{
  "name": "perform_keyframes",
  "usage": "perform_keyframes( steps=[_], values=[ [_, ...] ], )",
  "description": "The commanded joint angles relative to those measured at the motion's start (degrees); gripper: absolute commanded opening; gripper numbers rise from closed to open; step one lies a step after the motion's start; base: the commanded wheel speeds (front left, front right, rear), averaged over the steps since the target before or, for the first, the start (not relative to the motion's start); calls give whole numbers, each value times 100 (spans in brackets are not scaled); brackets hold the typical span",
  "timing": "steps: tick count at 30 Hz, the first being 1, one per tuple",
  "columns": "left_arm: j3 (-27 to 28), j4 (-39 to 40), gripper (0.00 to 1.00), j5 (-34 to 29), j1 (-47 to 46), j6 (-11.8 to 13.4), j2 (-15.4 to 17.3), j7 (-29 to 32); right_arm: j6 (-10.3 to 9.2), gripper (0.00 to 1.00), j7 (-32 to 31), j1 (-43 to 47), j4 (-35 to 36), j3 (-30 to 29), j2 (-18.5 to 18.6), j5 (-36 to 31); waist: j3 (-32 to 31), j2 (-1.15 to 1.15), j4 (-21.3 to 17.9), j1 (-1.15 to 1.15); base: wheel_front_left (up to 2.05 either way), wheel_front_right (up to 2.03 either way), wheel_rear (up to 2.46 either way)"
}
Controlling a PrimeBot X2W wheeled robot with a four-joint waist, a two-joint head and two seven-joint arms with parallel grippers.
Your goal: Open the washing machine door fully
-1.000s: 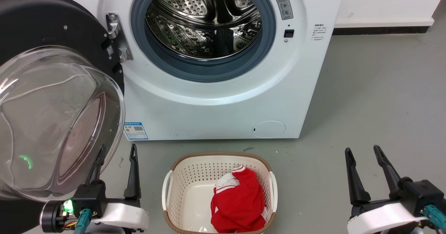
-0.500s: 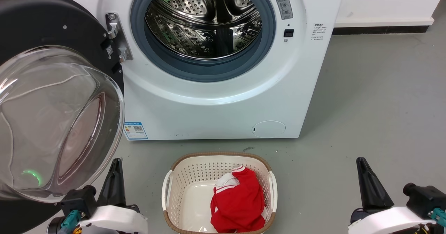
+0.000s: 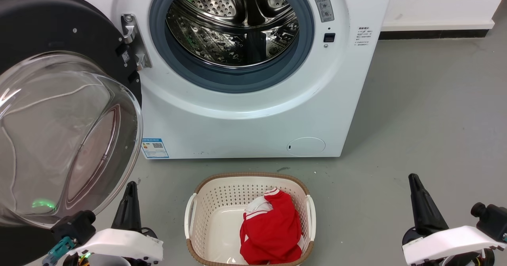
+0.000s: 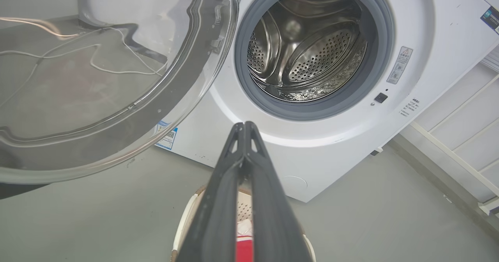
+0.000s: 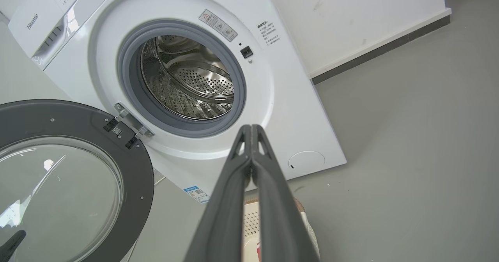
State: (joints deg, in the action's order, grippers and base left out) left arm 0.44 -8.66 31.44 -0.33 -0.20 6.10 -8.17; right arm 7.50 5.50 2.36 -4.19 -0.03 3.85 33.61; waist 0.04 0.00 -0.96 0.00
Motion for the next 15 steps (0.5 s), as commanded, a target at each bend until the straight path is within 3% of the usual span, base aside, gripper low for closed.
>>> perform_keyframes(
  steps=[1, 15],
  values=[
    [45, 51, 0, 232, -184, -38, -5, 47, 0, 0, -32, -160, 25, -18, 56, 249, 0, 0, 2, 0, 0, 0, 0],
    [152, -59, 0, 1351, -271, -176, -63, 316, 0, 0, -188, -305, -158, -58, 87, 1388, 2, 0, 14, 0, 0, 0, 0]
  ],
)
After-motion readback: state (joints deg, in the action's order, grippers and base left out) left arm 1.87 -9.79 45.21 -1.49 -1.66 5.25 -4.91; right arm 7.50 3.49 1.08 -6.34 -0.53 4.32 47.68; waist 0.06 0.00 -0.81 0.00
